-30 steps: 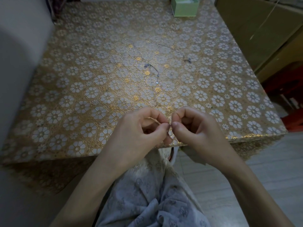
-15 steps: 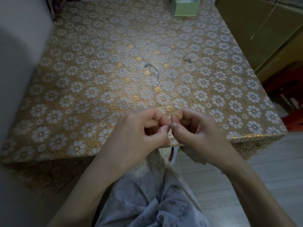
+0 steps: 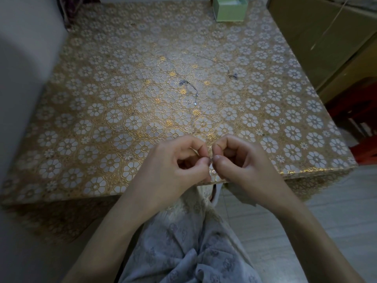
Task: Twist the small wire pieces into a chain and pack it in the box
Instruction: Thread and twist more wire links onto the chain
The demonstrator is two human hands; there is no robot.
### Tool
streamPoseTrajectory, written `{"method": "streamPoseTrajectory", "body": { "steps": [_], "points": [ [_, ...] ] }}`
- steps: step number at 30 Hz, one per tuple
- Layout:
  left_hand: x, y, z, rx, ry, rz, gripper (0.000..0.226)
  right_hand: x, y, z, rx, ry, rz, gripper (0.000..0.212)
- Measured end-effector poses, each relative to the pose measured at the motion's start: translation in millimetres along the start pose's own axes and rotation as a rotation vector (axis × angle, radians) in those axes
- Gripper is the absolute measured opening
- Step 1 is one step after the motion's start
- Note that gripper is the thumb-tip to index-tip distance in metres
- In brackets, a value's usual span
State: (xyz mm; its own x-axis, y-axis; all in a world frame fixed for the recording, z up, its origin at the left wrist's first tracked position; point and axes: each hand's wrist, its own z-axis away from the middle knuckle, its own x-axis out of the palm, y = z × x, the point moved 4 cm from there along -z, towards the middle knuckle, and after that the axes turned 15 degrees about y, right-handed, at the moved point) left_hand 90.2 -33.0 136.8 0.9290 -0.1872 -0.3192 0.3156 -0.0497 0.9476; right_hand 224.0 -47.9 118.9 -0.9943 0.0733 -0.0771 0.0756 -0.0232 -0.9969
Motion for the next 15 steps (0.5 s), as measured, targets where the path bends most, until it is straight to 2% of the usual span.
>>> {"method": "streamPoseTrajectory", "body": {
  "steps": [3, 8, 11, 15],
  "points": [
    [0.4, -1.5, 0.0, 0.003, 0.013, -0.015, 0.004, 0.5, 1.5, -0.8, -0.001, 0.011, 0.021, 0.012],
    [2.7, -1.5, 0.5, -0.027, 0.004, 0.068, 0.010, -0.1, -1.2, 1.2, 0.047, -0.012, -0.105, 0.010],
    [3.4, -0.6, 0.6, -0.022, -0.008, 0.052, 0.011, -0.2, -0.3, 1.0, 0.060, -0.019, -0.099, 0.009],
    [0.9, -1.0, -0.7, -0.022, 0.020, 0.028, 0.004, -2.3, -1.5, 3.0, 0.088, 0.003, -0.123, 0.008]
  ]
}}
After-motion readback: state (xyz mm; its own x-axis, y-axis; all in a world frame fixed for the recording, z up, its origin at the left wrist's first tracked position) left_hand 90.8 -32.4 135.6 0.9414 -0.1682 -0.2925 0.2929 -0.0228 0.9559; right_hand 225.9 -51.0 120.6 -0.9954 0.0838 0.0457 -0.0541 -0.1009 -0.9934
